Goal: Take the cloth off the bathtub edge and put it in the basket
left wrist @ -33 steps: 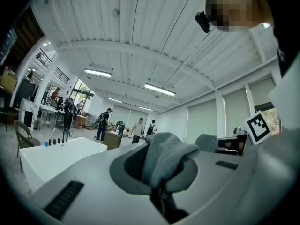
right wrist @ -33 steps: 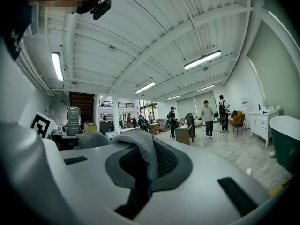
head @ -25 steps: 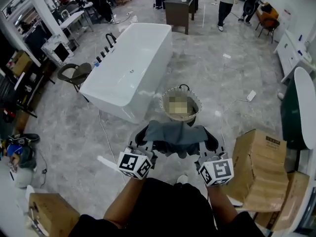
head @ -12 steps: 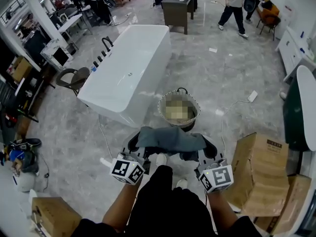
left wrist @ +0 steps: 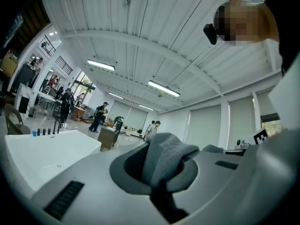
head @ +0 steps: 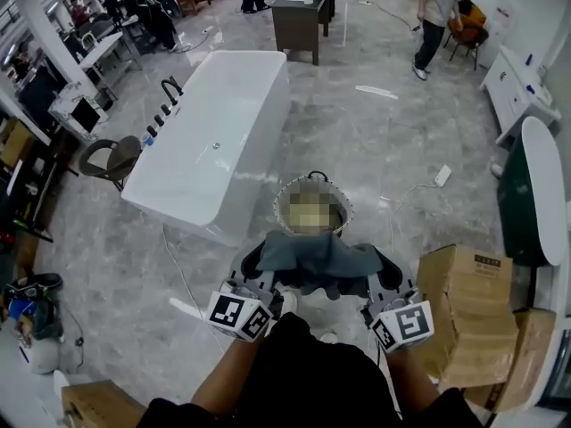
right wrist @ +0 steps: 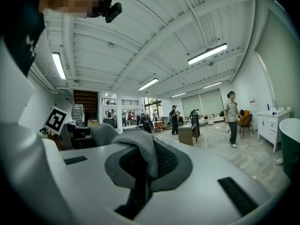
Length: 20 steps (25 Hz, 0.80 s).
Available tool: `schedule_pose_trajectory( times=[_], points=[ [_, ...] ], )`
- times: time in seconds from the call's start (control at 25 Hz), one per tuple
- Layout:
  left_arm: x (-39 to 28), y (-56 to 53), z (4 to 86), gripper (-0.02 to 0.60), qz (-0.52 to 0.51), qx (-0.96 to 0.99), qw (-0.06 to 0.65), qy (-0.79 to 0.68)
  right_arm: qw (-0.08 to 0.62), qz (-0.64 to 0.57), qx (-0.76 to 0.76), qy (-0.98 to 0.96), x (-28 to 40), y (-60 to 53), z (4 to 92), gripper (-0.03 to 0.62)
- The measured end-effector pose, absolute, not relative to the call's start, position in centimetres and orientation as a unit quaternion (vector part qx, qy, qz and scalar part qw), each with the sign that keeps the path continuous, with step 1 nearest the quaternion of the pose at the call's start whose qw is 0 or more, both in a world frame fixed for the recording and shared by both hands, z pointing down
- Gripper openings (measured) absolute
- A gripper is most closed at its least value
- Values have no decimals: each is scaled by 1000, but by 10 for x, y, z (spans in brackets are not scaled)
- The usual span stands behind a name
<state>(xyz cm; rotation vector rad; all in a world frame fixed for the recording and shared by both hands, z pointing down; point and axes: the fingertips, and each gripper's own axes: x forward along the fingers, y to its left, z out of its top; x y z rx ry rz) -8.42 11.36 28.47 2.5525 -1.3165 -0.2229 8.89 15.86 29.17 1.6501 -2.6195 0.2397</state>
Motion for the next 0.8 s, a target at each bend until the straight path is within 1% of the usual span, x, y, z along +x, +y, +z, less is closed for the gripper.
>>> schedule_pose_trajectory(
  times=[0.24,0.52,0.8],
  points=[
    [-90,66,269,26,-87,899,127,-409,15,62,553,-831,67,118,277,34],
    [-96,2,233,26,-133,914,112,-366,-11,41,590,-807,61,54,249,34],
    [-109,-55,225,26,-148,919,108,-349,-22,25,605,-795,39,2,236,34]
  ],
)
